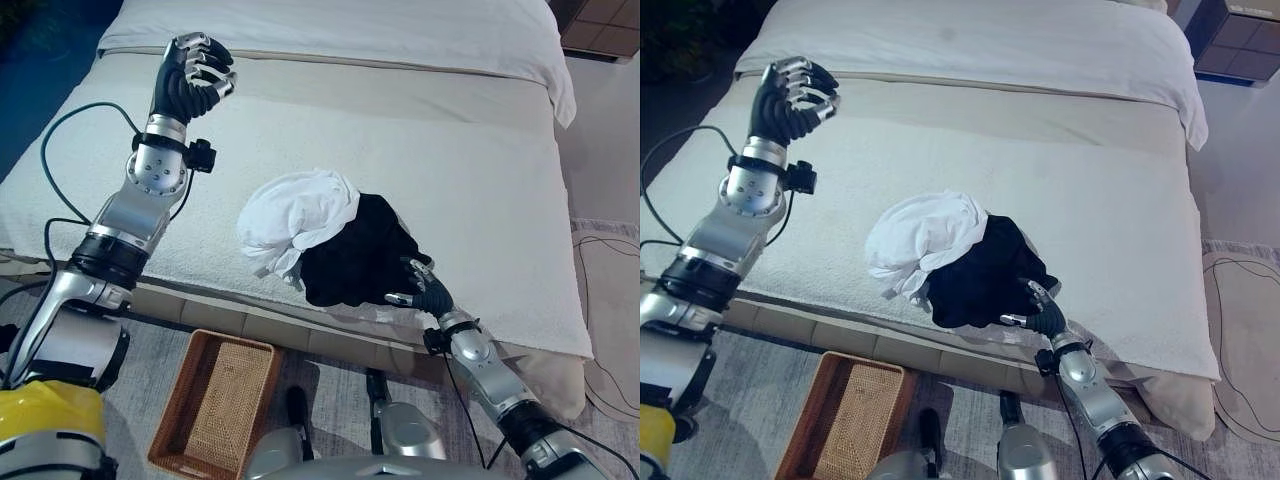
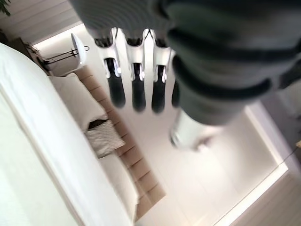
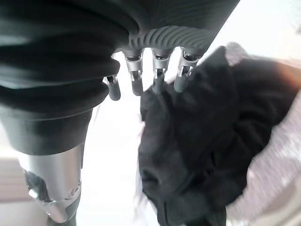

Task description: Pick up clothes into the bucket

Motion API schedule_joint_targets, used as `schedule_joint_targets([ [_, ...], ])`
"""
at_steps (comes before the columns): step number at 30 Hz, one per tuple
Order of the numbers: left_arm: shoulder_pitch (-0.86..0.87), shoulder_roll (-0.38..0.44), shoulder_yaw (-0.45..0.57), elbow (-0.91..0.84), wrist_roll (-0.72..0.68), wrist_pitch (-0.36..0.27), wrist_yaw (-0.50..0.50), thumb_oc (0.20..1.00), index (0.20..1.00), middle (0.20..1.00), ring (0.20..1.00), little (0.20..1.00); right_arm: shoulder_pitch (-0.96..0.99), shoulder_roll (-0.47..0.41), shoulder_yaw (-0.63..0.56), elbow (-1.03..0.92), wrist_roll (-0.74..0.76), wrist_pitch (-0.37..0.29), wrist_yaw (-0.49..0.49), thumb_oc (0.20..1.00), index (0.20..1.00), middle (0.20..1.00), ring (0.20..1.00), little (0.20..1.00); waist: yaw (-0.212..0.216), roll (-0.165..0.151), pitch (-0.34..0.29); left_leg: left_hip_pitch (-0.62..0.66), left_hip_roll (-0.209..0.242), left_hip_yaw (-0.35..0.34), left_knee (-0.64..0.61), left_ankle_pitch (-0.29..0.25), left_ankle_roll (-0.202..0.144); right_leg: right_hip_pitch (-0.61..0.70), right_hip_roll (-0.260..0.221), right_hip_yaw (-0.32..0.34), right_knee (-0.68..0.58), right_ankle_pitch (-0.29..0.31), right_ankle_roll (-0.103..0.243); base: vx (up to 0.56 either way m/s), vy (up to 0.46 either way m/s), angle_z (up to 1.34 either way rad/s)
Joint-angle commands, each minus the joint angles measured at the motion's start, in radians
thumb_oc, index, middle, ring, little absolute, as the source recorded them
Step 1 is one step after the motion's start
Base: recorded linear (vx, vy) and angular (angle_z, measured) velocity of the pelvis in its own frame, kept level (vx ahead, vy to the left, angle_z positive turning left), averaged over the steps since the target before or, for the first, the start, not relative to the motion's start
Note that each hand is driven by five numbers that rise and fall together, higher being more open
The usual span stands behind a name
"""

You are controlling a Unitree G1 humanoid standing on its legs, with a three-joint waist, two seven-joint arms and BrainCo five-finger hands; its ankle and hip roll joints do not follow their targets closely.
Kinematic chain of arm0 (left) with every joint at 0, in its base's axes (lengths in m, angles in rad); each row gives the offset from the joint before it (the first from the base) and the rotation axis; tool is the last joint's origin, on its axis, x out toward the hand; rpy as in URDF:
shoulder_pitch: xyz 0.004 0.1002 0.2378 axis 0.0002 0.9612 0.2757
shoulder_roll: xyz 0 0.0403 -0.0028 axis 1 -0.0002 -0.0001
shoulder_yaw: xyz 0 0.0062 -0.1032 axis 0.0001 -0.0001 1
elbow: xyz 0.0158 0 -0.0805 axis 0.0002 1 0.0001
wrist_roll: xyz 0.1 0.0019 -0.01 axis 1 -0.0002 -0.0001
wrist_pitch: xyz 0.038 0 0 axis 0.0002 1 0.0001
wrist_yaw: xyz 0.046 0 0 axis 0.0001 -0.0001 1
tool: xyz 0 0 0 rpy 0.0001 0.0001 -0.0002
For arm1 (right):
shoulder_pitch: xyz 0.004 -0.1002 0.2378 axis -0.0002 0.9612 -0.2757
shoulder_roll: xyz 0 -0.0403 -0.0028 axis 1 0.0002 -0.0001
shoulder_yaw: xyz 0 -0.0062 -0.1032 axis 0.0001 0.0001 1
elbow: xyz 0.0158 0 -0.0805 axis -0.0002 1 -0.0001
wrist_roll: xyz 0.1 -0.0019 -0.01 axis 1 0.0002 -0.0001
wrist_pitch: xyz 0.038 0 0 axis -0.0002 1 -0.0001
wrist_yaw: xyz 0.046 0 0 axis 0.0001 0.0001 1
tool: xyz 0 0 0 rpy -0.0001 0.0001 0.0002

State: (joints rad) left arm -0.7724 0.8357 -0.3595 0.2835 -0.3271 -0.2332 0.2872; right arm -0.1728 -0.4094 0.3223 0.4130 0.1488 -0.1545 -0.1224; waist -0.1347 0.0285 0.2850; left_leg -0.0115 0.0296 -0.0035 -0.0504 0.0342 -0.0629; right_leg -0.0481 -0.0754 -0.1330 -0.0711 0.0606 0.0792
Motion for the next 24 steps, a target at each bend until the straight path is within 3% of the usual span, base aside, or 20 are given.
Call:
schedule_joint_targets([
  [1,0.093,0.048,0.111,-0.061,0.069,-0.057,0.030,1.000,1.000,1.000,1.000,1.000,-0.072,-0.010,-0.034,-0.018,-0.054,-0.017,-0.054,1.000,1.000,1.000,1.000,1.000,0.035,-0.041,-0.024,-0.083,-0.024,-0.039,0.109,-0.062,0.003,-0.061,-0.067,0.014,0.172,-0.093,0.067,-0.12,0.010,0.13],
  [2,0.285,-0.005,0.197,-0.136,0.109,-0.051,0.023,1.000,1.000,1.000,1.000,1.000,-0.121,-0.027,-0.056,-0.005,-0.072,-0.006,-0.082,1.000,1.000,1.000,1.000,1.000,0.059,-0.044,-0.002,-0.106,-0.027,-0.049,0.120,-0.059,0.005,-0.089,-0.070,0.008,0.199,-0.097,0.061,-0.12,0.016,0.14],
  [4,0.453,-0.067,0.264,-0.156,0.147,-0.036,0.013,1.000,1.000,1.000,1.000,1.000,-0.163,-0.051,-0.081,0.005,-0.077,0.001,-0.105,1.000,1.000,1.000,1.000,1.000,0.079,-0.043,0.018,-0.131,-0.031,-0.060,0.133,-0.057,0.008,-0.113,-0.076,0.002,0.220,-0.099,0.057,-0.09,0.023,0.15],
  [6,0.519,-0.107,0.284,-0.148,0.168,-0.026,0.011,1.000,1.000,1.000,1.000,1.000,-0.183,-0.062,-0.085,0.011,-0.078,0.003,-0.114,1.000,1.000,1.000,1.000,1.000,0.084,-0.042,0.022,-0.144,-0.033,-0.065,0.140,-0.057,0.009,-0.122,-0.080,-0.002,0.227,-0.101,0.056,-0.03,0.011,0.15],
  [8,0.642,-0.215,0.301,-0.080,0.194,0.005,0.000,1.000,1.000,1.000,1.000,1.000,-0.234,-0.104,-0.110,0.040,-0.093,0.014,-0.142,1.000,1.000,1.000,1.000,1.000,0.115,-0.041,0.042,-0.176,-0.043,-0.085,0.163,-0.057,0.010,-0.136,-0.091,-0.019,0.241,-0.104,0.050,-0.02,-0.004,0.25],
  [13,0.727,-0.292,0.281,0.076,0.235,0.034,-0.006,1.000,1.000,1.000,1.000,1.000,-0.325,-0.160,-0.127,0.142,-0.136,0.039,-0.199,1.000,1.000,1.000,1.000,1.000,0.150,-0.030,0.071,-0.211,-0.051,-0.115,0.185,-0.056,0.011,-0.154,-0.103,-0.043,0.263,-0.115,0.047,-0.01,0.008,0.32],
  [17,0.740,-0.367,0.261,0.259,0.215,0.055,0.015,1.000,1.000,1.000,1.000,1.000,-0.446,-0.231,-0.113,0.396,-0.184,0.105,-0.259,1.000,1.000,1.000,1.000,1.000,0.183,-0.022,0.107,-0.256,-0.060,-0.144,0.198,-0.044,0.008,-0.181,-0.113,-0.067,0.278,-0.116,0.042,-0.04,0.015,0.19],
  [24,0.738,-0.447,0.254,0.350,0.157,0.054,0.056,1.000,1.000,1.000,1.000,1.000,-0.464,-0.239,-0.147,0.682,-0.160,0.163,-0.295,1.000,1.000,1.000,1.000,1.000,0.198,-0.002,0.141,-0.284,-0.072,-0.176,0.194,-0.031,0.009,-0.203,-0.124,-0.089,0.296,-0.125,0.038,-0.02,-0.013,0.19],
])
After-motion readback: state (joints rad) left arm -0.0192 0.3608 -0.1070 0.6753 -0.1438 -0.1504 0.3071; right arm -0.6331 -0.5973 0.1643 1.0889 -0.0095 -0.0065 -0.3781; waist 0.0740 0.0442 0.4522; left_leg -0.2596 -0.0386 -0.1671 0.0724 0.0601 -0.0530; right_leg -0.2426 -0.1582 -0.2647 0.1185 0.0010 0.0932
